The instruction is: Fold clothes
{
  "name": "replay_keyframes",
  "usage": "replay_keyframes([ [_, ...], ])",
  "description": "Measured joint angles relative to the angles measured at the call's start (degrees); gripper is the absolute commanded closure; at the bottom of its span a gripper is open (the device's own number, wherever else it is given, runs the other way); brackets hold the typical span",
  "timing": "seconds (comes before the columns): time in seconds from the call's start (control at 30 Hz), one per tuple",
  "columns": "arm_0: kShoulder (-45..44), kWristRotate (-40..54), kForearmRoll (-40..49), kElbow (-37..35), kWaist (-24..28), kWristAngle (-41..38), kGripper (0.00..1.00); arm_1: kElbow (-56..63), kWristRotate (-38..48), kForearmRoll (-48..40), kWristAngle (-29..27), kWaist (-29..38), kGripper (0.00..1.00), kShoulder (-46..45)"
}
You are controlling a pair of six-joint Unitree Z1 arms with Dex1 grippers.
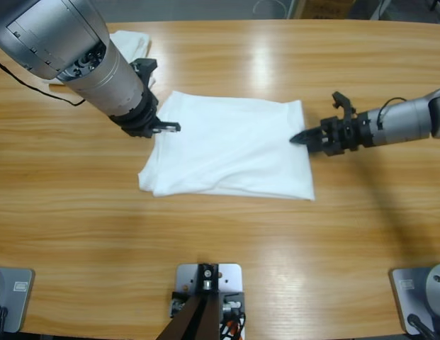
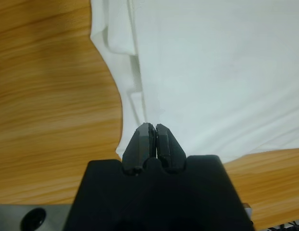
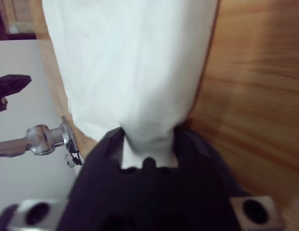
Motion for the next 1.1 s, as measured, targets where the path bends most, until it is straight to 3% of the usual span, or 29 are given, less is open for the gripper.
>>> replay_keyframes([
  [0.07,0.0,0.0,0.2,0.0,0.0,0.0,1.0,0.8,0.0,-2.2,0.6,0.0,0.993,0.4],
  [0.37,0.9,0.0,0.5,0.0,0.0,0.0,1.0,2.7,0.5,-4.9,2.4,0.2,1.0,1.4],
  [0.47,0.9,0.0,0.7,0.0,0.0,0.0,1.0,2.7,2.3,-3.7,-0.7,0.8,1.0,-0.2],
  [0.57,0.9,0.0,0.8,0.0,0.0,0.0,1.0,1.7,2.8,5.1,-8.4,2.1,1.0,-5.3],
  [0.7,0.9,0.0,0.9,0.0,0.0,0.0,1.0,-8.4,2.7,30.3,-24.1,5.4,1.0,-12.6],
  [0.87,0.9,0.0,1.2,0.0,0.0,0.0,1.0,-23.2,2.1,56.0,-41.0,7.1,1.0,-13.8],
  [1.1,0.9,0.0,1.6,0.0,0.0,0.0,1.0,-34.4,1.0,75.5,-60.6,7.8,1.0,-12.2],
])
